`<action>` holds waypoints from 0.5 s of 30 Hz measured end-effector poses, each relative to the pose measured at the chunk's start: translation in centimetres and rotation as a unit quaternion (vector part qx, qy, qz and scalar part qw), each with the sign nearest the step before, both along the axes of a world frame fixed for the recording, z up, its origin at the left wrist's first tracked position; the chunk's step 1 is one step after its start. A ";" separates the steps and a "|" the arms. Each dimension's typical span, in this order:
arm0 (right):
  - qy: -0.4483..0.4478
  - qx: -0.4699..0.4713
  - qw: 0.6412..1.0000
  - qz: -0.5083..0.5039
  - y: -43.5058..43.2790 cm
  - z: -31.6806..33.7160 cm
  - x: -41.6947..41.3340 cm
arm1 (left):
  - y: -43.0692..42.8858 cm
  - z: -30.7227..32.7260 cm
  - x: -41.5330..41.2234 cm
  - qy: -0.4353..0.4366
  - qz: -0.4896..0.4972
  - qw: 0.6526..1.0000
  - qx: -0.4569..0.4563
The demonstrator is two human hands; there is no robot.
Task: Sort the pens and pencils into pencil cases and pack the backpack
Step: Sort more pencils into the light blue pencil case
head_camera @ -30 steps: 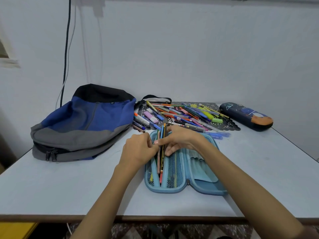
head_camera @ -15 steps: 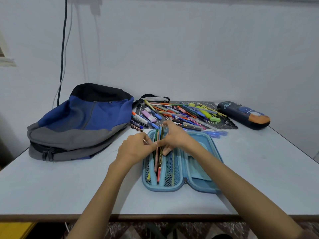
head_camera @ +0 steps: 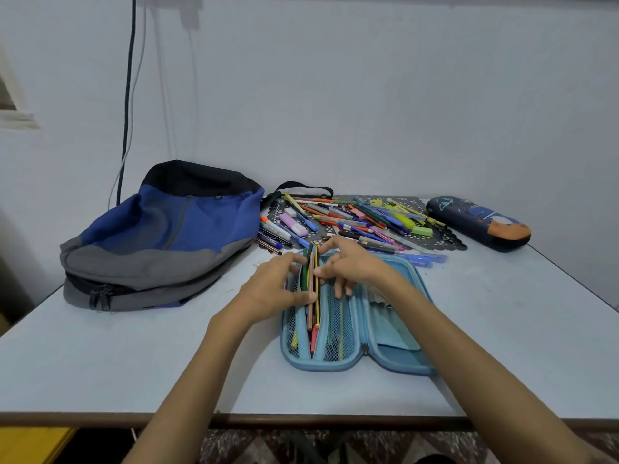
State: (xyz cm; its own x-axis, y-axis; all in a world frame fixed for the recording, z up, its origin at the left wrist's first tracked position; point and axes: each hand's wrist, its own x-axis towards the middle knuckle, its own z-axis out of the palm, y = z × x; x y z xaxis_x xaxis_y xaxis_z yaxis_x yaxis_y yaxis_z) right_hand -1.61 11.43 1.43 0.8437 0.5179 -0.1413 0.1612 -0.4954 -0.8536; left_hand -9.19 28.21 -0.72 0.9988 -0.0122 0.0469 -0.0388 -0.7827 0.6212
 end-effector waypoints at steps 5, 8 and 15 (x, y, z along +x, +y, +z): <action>-0.015 0.009 1.000 0.025 -0.6 0.0 0.0 | 0.3 -0.1 0.2 0.014 -0.111 0.993 0.033; -0.039 0.008 0.998 0.043 -1.0 -0.3 0.0 | 0.4 -0.2 0.1 0.017 -0.144 0.989 0.028; -0.139 0.008 0.984 0.114 -2.1 -1.2 -0.1 | 1.2 -2.0 0.4 -0.009 -0.134 0.991 0.005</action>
State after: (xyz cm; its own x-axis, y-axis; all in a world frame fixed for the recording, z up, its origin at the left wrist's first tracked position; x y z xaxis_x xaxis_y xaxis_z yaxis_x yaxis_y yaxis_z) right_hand -1.69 9.33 0.24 0.7097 0.6990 0.0882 0.4951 -0.4056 -0.7683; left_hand -8.83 29.41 -2.75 0.9584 -0.2783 0.0633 -0.2577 -0.7485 0.6110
